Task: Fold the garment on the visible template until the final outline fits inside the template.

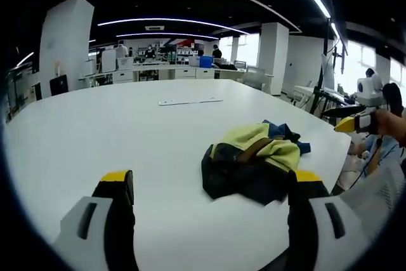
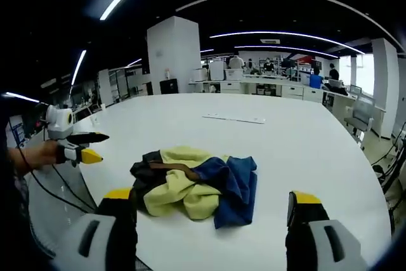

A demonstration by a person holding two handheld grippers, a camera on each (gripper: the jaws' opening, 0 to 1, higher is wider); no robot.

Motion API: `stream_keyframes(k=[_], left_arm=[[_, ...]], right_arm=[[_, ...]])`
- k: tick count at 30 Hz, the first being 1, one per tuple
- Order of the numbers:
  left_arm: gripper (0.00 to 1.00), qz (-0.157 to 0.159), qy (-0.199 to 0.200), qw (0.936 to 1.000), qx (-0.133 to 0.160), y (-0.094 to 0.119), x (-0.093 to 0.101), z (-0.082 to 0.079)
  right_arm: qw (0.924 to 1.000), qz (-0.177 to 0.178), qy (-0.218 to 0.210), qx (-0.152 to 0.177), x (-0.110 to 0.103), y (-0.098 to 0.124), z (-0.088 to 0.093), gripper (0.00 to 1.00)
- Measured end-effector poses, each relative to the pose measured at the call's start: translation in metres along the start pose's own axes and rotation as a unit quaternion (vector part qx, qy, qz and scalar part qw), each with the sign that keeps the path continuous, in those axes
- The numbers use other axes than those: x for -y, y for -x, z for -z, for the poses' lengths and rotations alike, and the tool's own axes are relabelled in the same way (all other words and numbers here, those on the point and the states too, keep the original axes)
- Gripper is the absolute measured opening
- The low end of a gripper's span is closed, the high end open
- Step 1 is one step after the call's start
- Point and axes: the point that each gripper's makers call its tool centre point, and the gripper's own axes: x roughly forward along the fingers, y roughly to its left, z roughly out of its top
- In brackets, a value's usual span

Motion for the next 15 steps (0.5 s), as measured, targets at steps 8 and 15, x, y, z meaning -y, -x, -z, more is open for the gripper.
stream_keyframes(k=[8,15], left_arm=[[0.99,0.000,0.004,1.0000,0.002,0.0002,-0.0003,0.0000],[0.99,-0.003,0.002,1.0000,0.007,0.0009,-0.0016,-0.0022]], right_arm=[[1.0000,0.003,-0.003,0.001,0.0017,0.0005,-0.0002,1.00],[1.0000,0.006,-0.001,0.007,0.0050,0.0018,-0.0037,1.00]])
